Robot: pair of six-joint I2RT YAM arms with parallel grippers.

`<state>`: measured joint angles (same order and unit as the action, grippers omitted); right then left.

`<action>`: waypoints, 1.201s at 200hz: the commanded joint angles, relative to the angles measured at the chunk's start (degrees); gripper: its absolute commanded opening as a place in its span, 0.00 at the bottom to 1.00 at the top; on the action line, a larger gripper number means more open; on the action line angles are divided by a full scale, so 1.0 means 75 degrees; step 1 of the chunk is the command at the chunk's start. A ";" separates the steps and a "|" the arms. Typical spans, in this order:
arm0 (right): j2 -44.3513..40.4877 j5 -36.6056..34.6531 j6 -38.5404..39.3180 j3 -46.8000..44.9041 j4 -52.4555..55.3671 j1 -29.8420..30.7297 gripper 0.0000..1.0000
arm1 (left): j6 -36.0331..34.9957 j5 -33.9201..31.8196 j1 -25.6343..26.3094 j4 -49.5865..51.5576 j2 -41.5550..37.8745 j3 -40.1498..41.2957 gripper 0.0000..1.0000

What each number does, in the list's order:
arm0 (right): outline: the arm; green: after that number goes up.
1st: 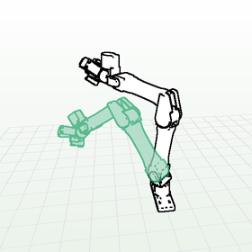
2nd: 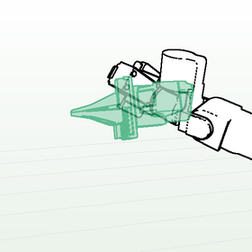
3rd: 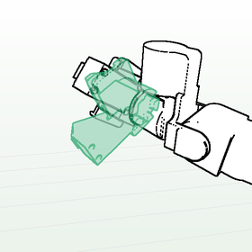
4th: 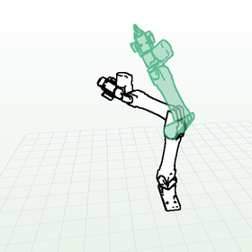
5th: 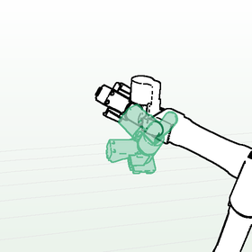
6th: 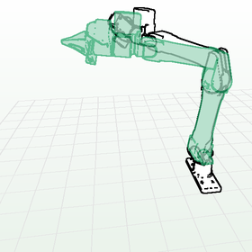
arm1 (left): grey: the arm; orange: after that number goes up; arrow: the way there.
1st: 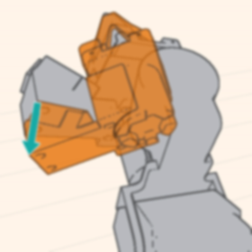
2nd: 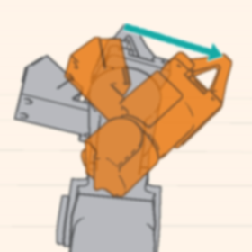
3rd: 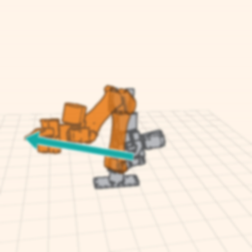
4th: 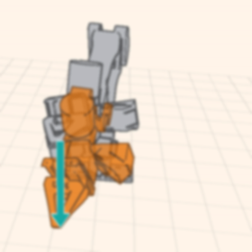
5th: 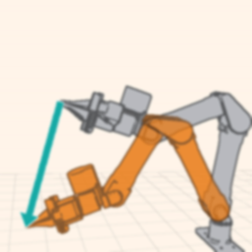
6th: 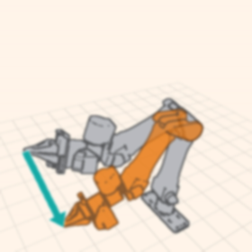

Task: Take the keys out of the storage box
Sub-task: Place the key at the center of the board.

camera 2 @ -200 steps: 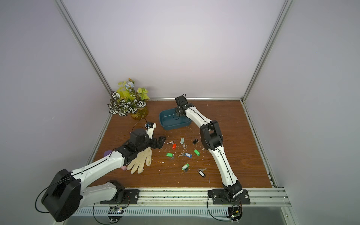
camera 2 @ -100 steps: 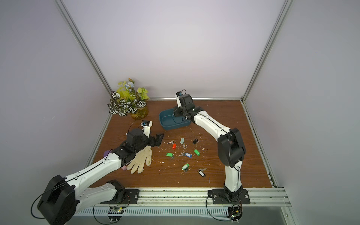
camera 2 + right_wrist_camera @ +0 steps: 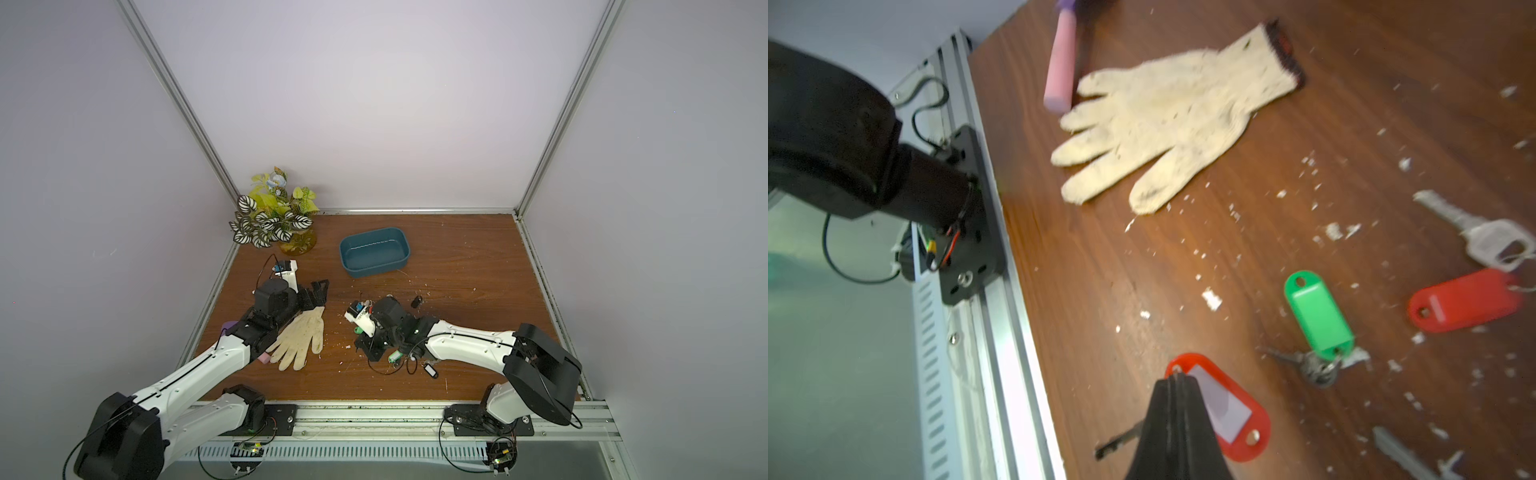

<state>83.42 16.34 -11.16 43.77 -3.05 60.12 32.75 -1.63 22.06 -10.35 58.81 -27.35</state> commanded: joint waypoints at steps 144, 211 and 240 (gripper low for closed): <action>0.0175 -0.0850 0.0437 -0.0621 0.0196 0.0621 0.40 | 0.0215 0.0379 -0.0063 -0.0267 0.0243 0.0164 1.00; -0.2287 -0.3152 0.0728 -0.0161 0.0480 0.0534 0.99 | 0.0248 -0.0307 -0.0069 -0.0068 -0.0177 0.0166 1.00; -0.3567 -0.5613 0.0633 -0.0744 -0.0309 -0.0078 0.99 | 0.0168 -0.0718 -0.0068 0.0022 -0.0459 0.0178 1.00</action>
<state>63.20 -7.77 -6.37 40.12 -0.14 63.53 34.17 -2.94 22.06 -11.07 57.19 -26.09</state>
